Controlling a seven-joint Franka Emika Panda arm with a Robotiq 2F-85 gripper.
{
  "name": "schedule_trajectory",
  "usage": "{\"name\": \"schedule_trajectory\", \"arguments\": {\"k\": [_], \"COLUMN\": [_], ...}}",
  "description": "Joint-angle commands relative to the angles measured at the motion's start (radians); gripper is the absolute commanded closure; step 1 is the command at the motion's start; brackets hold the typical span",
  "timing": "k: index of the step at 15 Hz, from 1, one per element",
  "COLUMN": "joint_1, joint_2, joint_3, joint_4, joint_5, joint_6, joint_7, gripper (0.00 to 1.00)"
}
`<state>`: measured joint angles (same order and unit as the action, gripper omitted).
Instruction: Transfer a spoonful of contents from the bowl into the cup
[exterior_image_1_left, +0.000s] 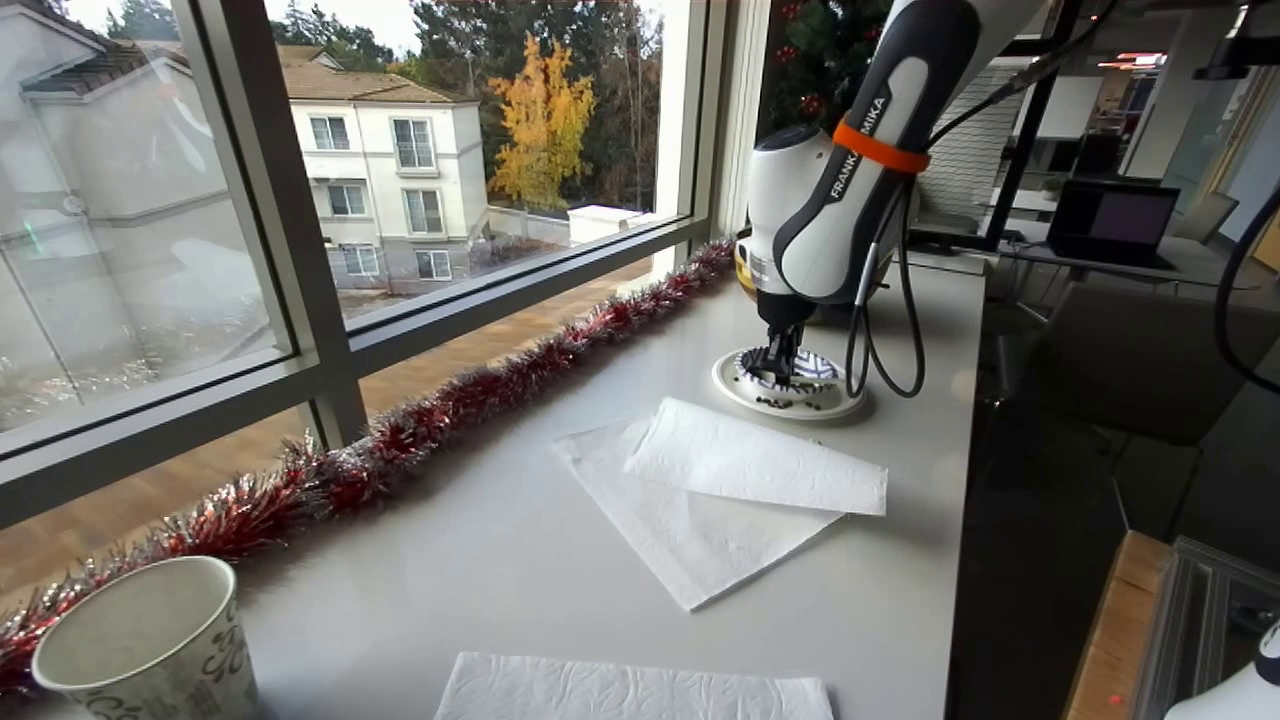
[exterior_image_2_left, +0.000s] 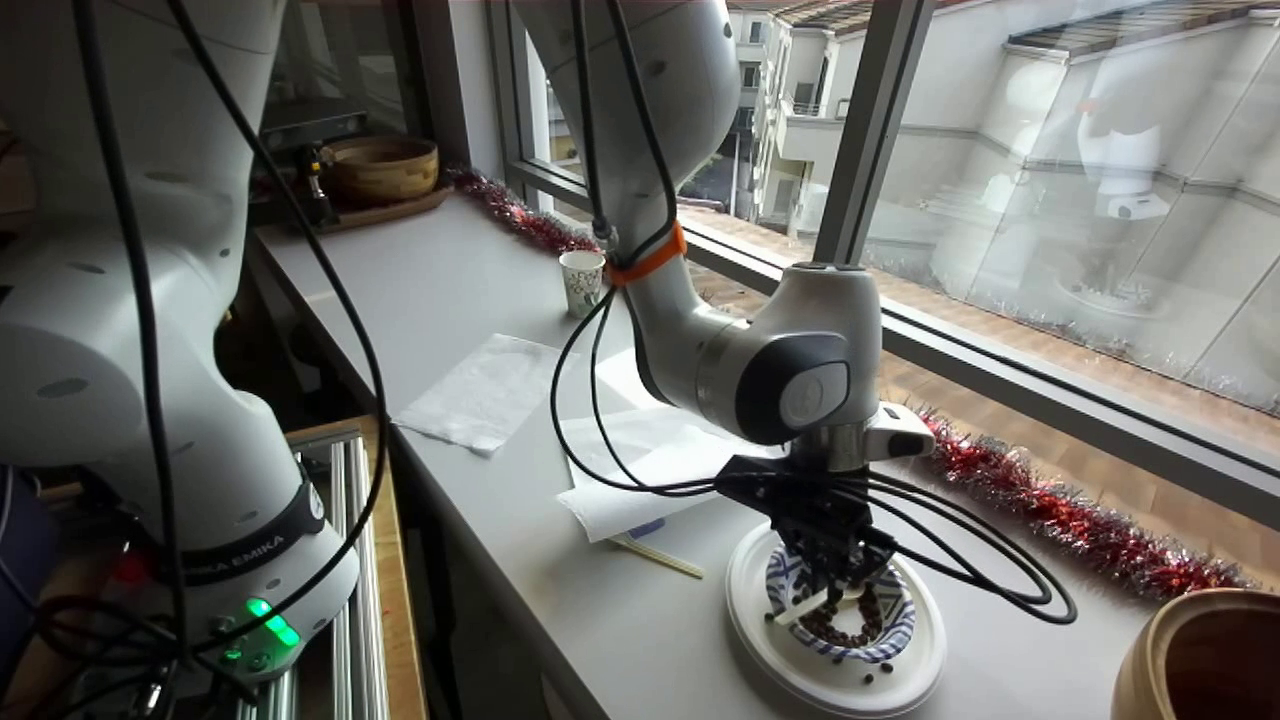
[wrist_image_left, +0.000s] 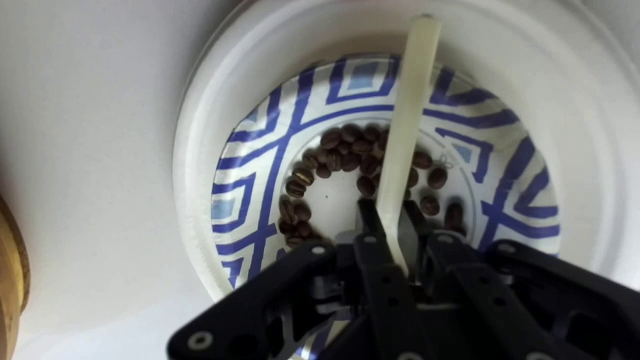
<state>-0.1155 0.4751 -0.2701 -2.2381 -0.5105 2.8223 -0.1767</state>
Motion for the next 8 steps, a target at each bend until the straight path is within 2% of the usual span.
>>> {"name": "schedule_trajectory", "arguments": {"k": [1,8], "joint_1": [-0.120,-0.335], "joint_2": [0.001,-0.020], "joint_3": [0.102,0.287], "joint_4": [-0.039,-0.053], "joint_5": [0.091,0.250], "joint_6": [0.056,0.051], "joint_7": [-0.176,-0.502], "gripper": [0.96,0.96]}}
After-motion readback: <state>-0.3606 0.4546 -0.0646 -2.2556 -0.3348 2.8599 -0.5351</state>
